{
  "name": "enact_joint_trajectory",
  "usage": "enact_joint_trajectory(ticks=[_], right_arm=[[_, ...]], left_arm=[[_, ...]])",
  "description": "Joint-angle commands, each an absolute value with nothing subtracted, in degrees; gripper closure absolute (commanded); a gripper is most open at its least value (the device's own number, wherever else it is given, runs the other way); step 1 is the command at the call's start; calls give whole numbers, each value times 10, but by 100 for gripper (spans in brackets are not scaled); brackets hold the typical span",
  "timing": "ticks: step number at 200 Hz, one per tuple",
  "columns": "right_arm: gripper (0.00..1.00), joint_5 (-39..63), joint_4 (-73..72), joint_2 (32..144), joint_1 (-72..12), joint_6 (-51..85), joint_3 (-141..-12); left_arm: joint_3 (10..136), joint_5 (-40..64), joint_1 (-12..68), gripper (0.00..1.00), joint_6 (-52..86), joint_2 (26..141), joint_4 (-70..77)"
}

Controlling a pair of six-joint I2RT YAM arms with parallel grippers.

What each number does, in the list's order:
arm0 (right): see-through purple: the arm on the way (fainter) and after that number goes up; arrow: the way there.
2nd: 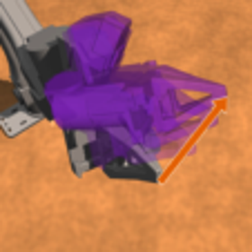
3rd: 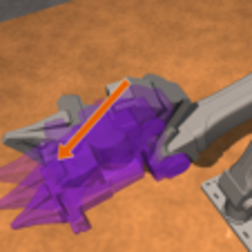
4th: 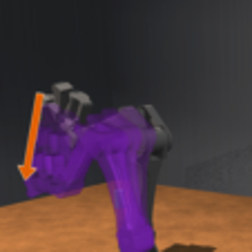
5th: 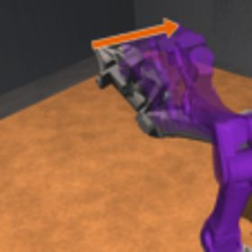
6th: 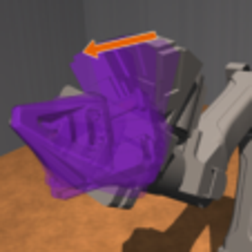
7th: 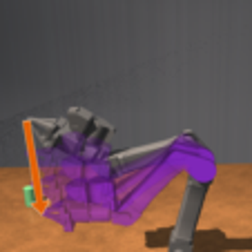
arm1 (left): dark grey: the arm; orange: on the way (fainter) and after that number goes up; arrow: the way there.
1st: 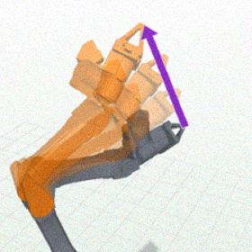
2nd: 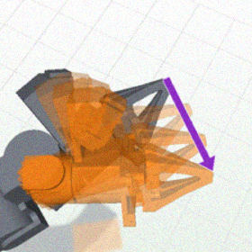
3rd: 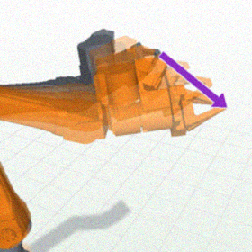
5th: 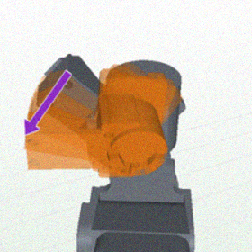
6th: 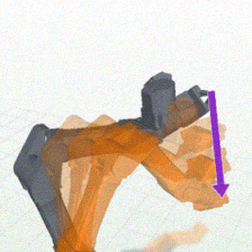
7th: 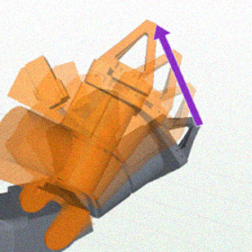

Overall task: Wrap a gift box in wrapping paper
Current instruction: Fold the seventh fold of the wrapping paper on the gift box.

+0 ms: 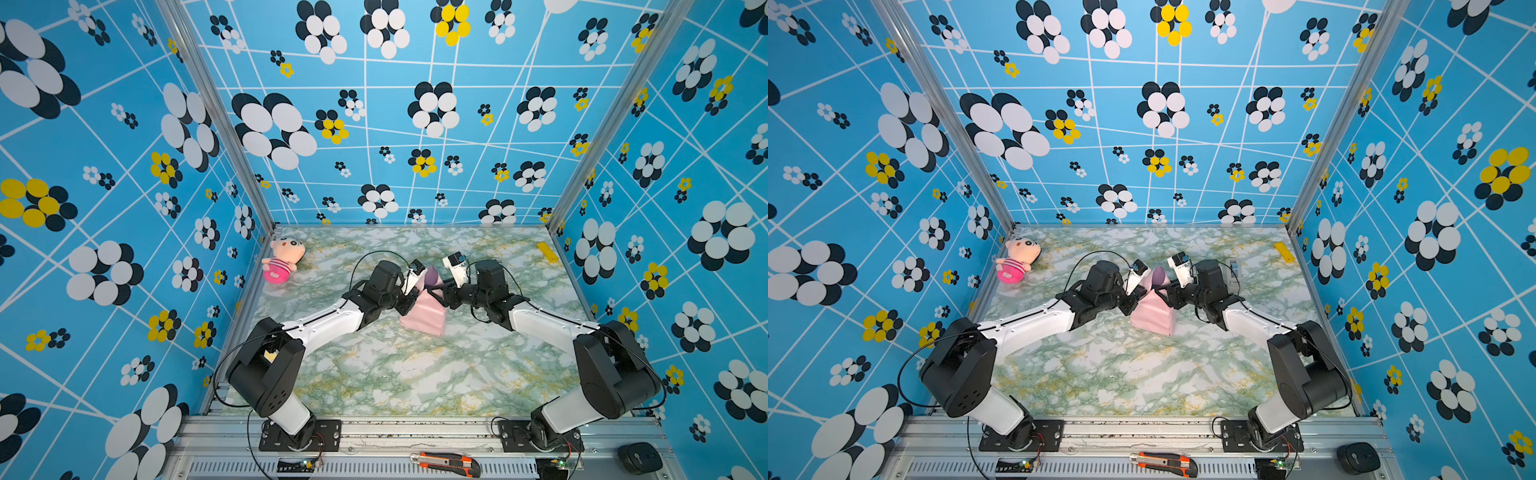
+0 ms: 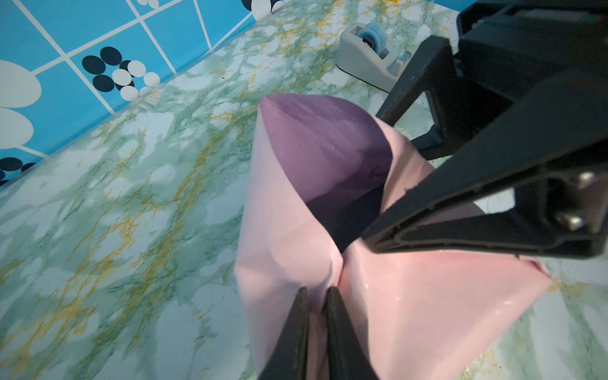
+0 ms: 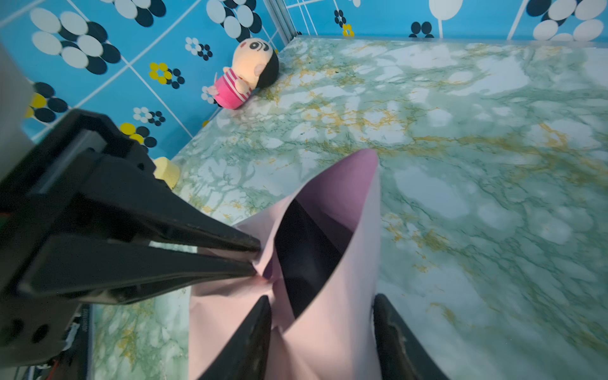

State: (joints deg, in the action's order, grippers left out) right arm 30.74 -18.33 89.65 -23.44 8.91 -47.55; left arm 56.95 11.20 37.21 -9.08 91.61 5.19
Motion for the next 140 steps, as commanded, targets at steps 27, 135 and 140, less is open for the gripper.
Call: enact_joint_trajectory(ticks=[27,135,140], right_arm=[[40,378,-254,883,-216,164,-446],[32,238,-167,768,-209,170,-388],[31,229,-152,758,-209,173,-390]], left_arm=[[548,127,377,85,-99,927,15],[544,113,377,83,-75,924,28],[543,110,377,83,-71,924,30]])
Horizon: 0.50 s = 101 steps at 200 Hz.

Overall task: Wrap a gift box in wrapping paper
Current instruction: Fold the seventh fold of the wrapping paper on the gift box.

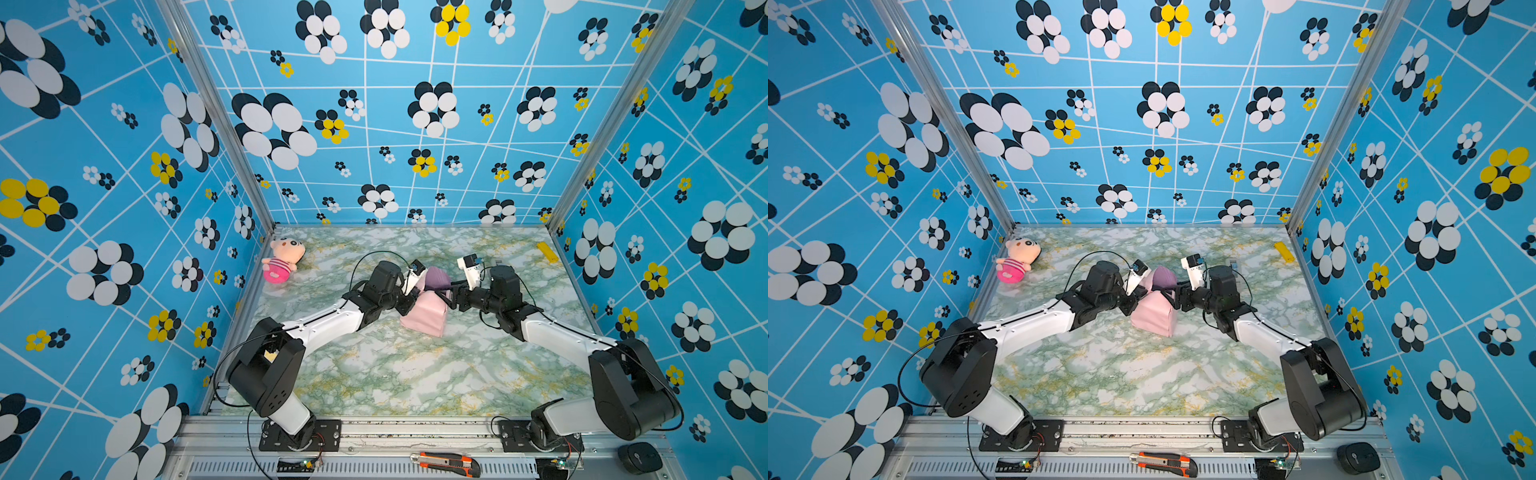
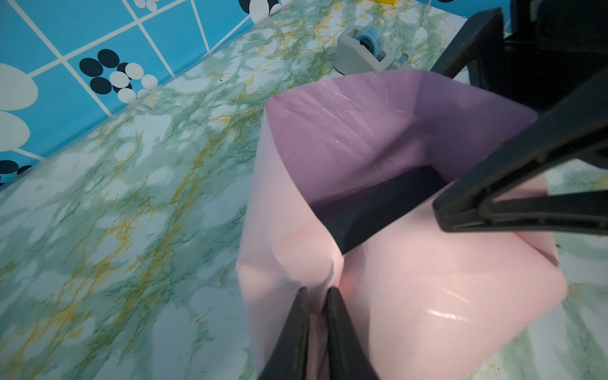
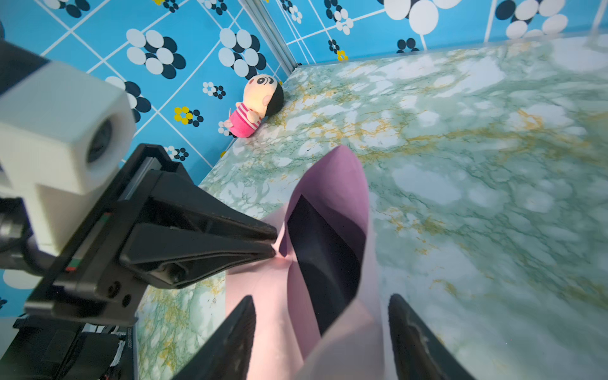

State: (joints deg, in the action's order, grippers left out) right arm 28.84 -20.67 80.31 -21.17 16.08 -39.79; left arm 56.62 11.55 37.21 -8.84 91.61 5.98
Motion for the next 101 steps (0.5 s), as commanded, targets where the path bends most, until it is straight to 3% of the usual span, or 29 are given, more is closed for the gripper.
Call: enact_joint_trajectory(ticks=[1,16,54,101], right_arm=[[31,226,-148,757,-209,174,-391],[29,186,-79,721,-213,182,-407],[28,-27,104,651,-302,237,-447],[34,-185,168,690,-391,320,-485]], left_arm=[[543,110,377,83,-70,923,31],[541,100,377,83,-57,922,33],[530,93,376,83,-48,918,45],[527,91,377,83,-39,919,53]])
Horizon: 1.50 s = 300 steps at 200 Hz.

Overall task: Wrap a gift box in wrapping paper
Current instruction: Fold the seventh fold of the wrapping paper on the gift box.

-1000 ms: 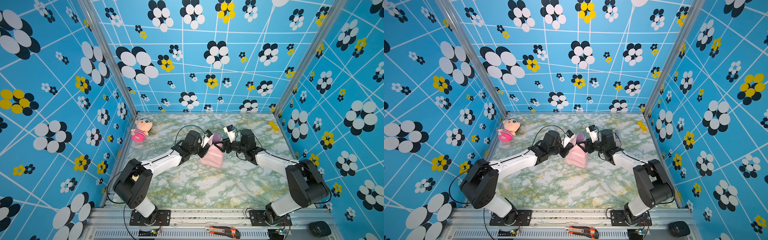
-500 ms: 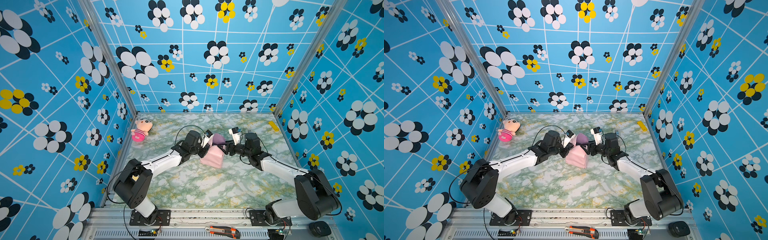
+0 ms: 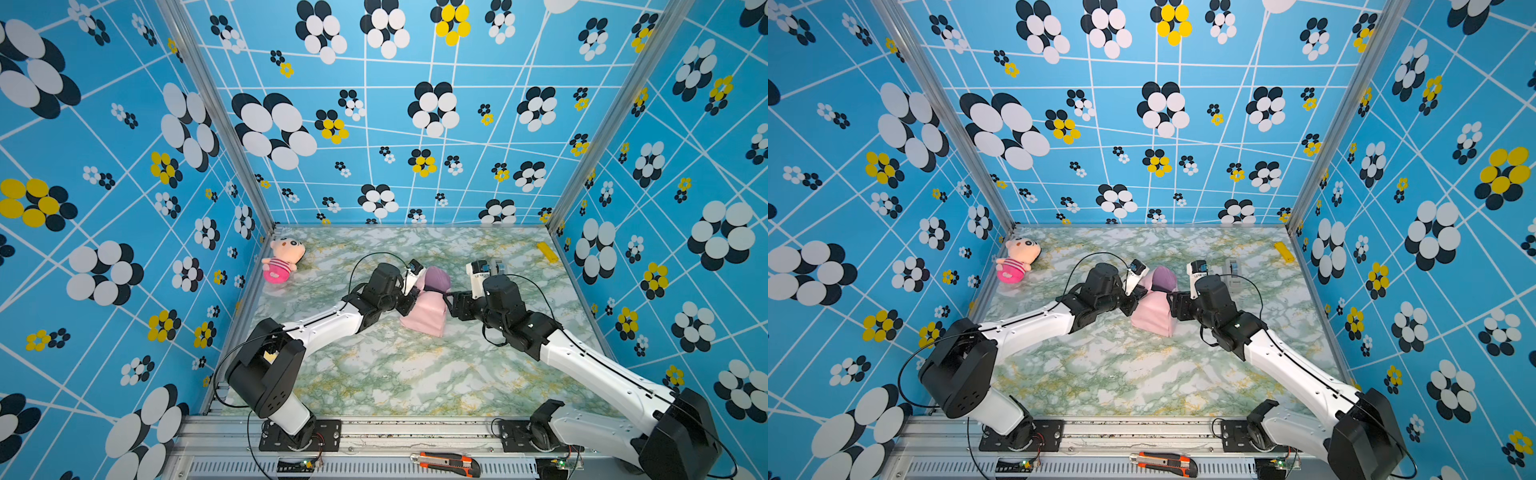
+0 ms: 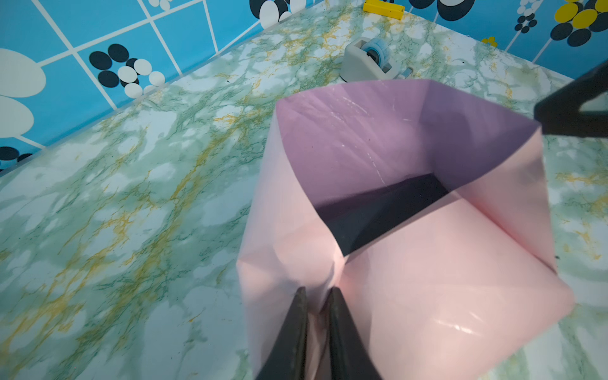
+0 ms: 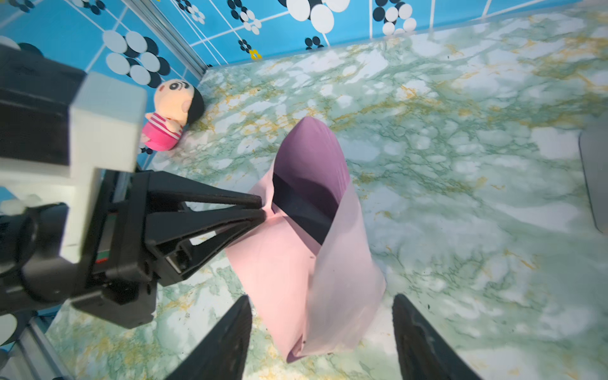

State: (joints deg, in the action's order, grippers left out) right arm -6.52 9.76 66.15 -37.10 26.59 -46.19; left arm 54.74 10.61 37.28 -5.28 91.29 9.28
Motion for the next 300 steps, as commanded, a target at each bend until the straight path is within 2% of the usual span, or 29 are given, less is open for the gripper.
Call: enact_joint_trajectory(ticks=[1,39,60,89,113,141,155,172,219,257,281,300], right_arm=[[35,-185,166,691,-391,320,-484],[49,-167,102,718,-395,318,-469],[62,-164,79,728,-395,312,-462],[76,-163,61,740,-393,295,-460],[83,-157,40,752,-379,279,-461],[89,-100,10,772,-344,258,-475],[87,-70,3,769,-340,243,-480],[72,-23,-11,753,-339,237,-470],[55,31,-66,689,-317,293,-410],[50,11,-7,704,-317,302,-432],[39,25,1,718,-321,329,-447],[38,9,18,733,-331,337,-456]], left_arm=[[527,91,376,83,-39,919,53],[523,92,376,83,-26,917,61],[522,92,376,83,-10,913,64],[514,75,376,82,15,899,74],[510,57,375,81,33,883,72],[500,52,375,81,45,879,78],[495,42,375,81,50,882,83],[490,37,375,81,50,885,89],[491,39,375,81,48,889,92],[492,42,375,81,47,888,94],[490,42,375,81,48,889,94],[490,42,375,81,48,889,97]])
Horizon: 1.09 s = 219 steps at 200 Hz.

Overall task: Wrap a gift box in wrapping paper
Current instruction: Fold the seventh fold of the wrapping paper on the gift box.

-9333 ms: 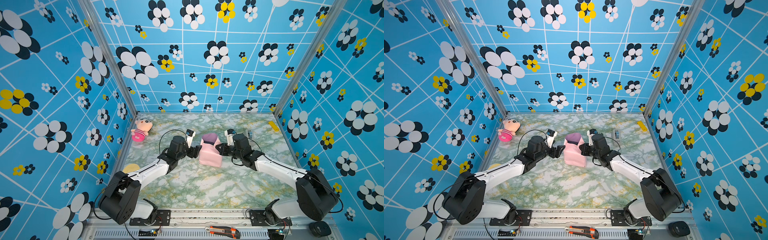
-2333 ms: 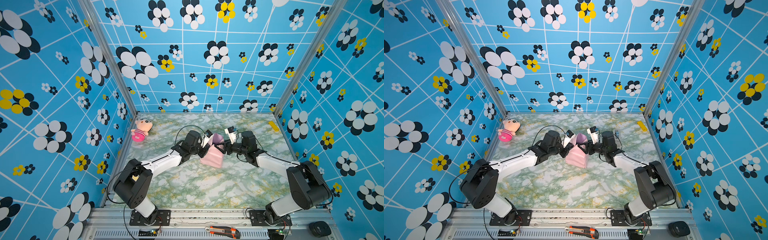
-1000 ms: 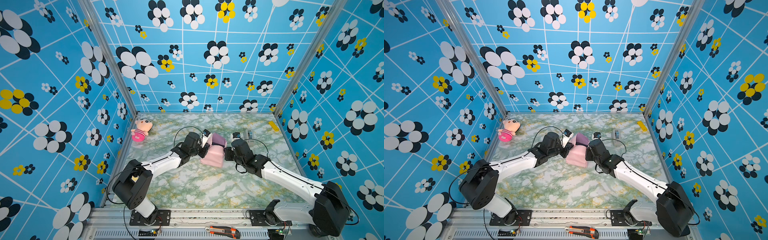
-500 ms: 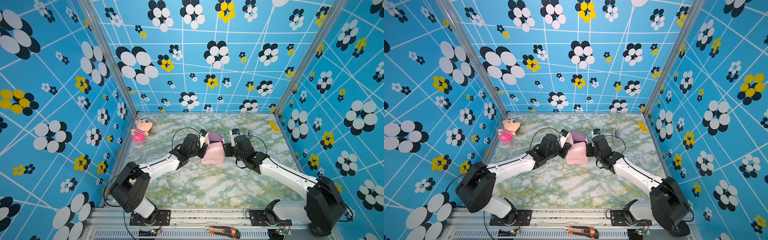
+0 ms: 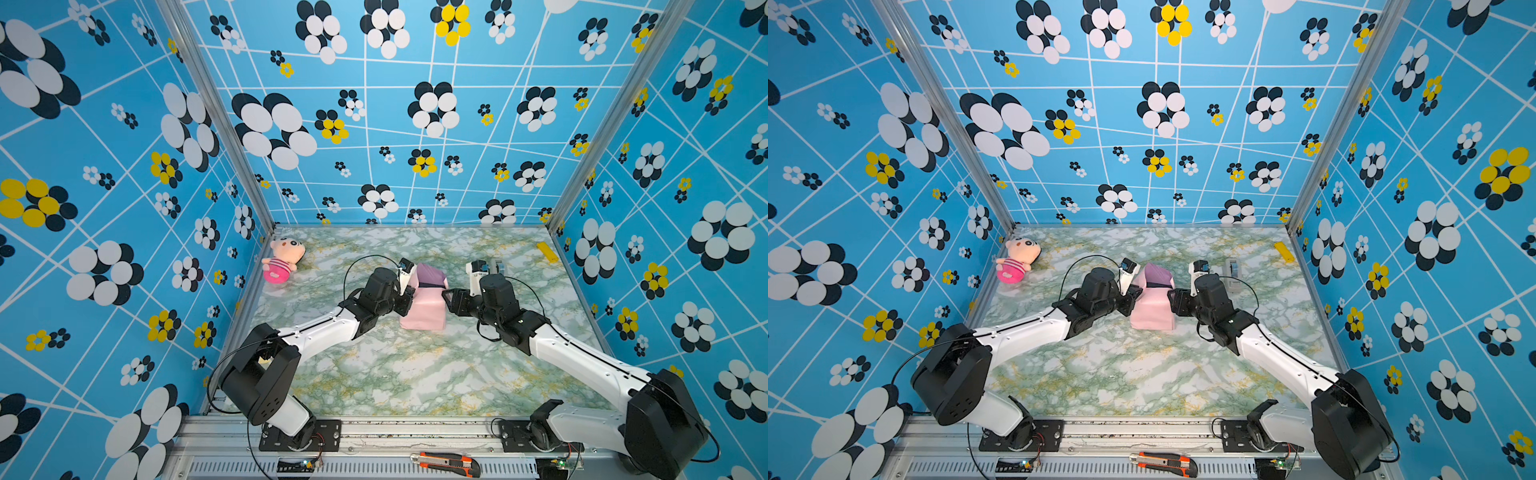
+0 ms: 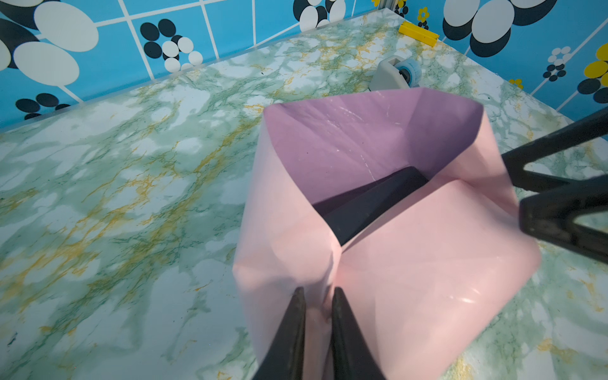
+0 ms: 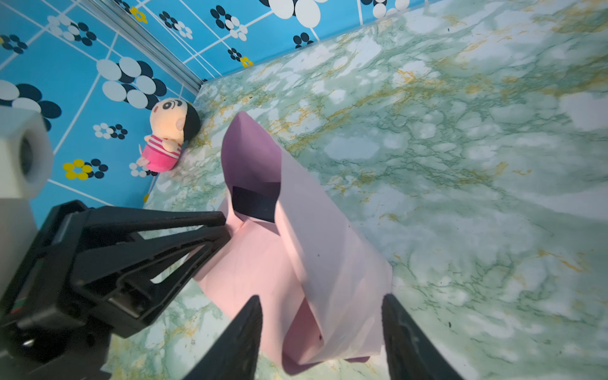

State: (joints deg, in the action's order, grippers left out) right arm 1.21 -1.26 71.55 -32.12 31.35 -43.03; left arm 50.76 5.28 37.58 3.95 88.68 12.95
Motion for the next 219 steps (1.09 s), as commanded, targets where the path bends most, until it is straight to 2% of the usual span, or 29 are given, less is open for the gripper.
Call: enact_joint_trajectory(ticks=[1,20,48,59,102,147,180,219], right_arm=[[38,8,19,734,-332,338,-456],[41,-16,44,753,-337,339,-468],[59,-57,69,768,-339,326,-484],[63,-62,74,773,-341,319,-490],[65,-103,64,772,-376,283,-505],[77,-149,50,754,-409,230,-504],[85,-103,2,757,-410,211,-494],[85,-42,-45,771,-405,221,-479]], left_arm=[[489,43,375,81,48,889,97],[490,42,375,81,47,888,97],[489,41,376,81,43,888,95],[490,41,376,81,43,888,95],[491,40,376,81,42,887,93],[492,37,377,81,38,887,88],[494,38,379,81,37,889,88],[492,37,381,81,38,890,90]])
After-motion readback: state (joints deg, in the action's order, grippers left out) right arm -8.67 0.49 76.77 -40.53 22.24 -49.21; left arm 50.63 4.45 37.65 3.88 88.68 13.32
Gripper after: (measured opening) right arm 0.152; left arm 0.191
